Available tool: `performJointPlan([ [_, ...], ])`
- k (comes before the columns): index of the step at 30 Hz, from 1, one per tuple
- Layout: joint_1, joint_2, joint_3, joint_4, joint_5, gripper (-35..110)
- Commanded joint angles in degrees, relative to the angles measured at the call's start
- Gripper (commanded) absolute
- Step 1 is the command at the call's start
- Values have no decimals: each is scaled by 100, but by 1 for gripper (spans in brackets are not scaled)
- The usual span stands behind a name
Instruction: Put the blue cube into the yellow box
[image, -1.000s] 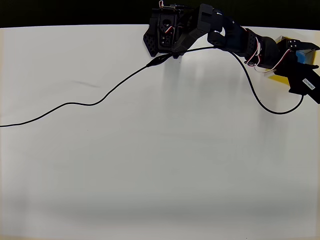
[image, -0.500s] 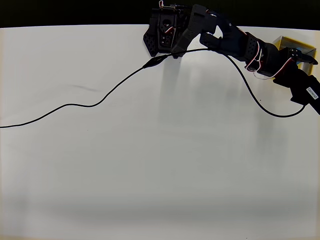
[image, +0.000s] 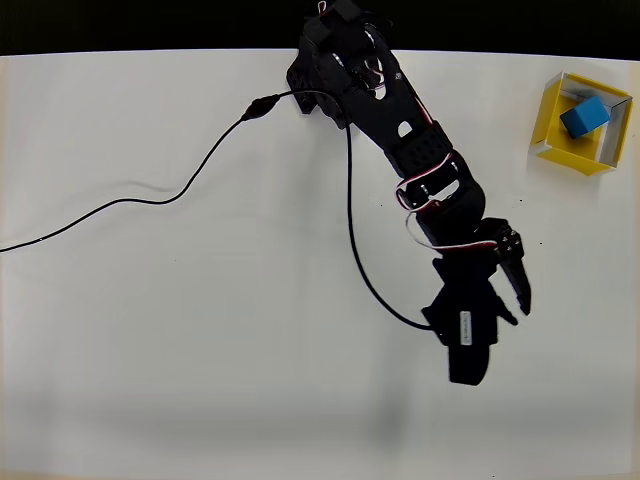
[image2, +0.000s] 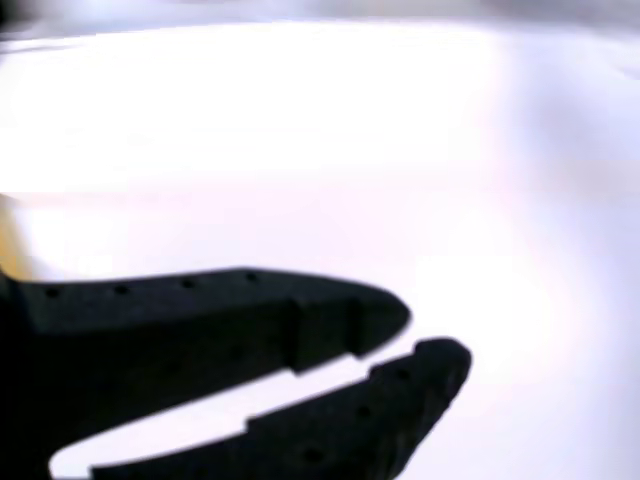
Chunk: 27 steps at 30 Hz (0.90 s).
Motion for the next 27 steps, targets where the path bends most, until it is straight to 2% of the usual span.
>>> performJointPlan([
  [1,1257,835,35,-18,-79,1],
  [8,2514,1890,1406,-9,-114,0],
  [14,2865,3911,2654,1169,97,0],
  [23,3322,6601,4904,1907,-97,0],
  [27,3516,7348,5511,2540,-79,0],
])
